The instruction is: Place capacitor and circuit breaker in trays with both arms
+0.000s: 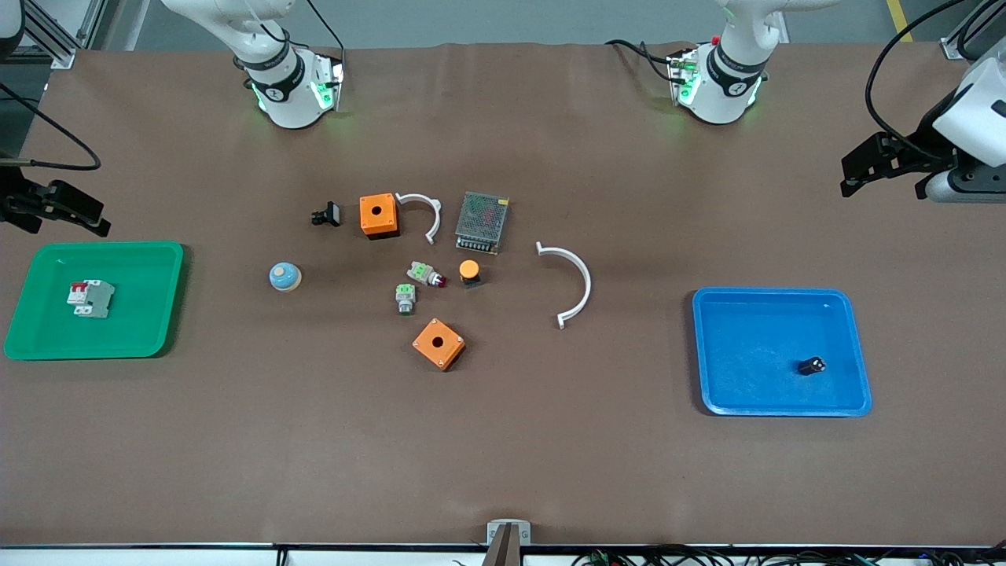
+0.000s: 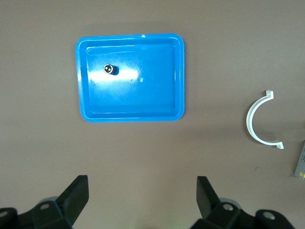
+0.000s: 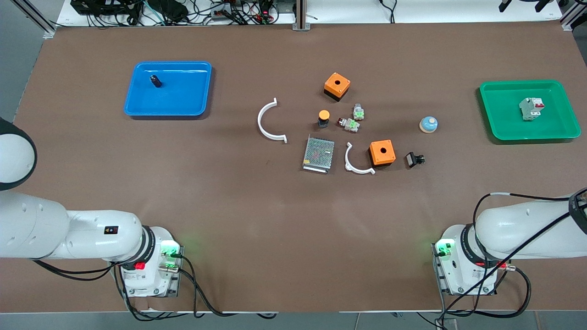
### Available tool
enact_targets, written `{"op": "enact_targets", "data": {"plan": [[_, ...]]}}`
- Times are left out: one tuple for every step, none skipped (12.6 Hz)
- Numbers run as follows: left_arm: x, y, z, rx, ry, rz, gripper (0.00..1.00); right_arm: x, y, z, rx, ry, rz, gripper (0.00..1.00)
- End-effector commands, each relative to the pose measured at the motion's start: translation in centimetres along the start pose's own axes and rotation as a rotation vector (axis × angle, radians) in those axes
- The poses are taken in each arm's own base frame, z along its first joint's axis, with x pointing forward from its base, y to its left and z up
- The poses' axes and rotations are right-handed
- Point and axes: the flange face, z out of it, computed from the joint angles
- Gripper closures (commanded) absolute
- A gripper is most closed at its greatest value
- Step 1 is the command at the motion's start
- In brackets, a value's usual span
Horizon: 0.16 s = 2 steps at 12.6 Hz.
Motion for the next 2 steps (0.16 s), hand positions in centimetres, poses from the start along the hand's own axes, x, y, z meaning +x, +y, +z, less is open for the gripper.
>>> {"op": "enact_targets", "data": {"plan": [[0.09, 0.21, -0.48, -0.017, 0.001, -0.003, 0.00, 0.71, -0.17, -0.70, 0.012, 0.011, 0.000, 0.00], [0.14, 0.12, -0.32, -0.017, -0.002, -0.004, 0.00, 0.71, -0.15, -0.70, 0.010, 0.011, 0.000, 0.00]]}}
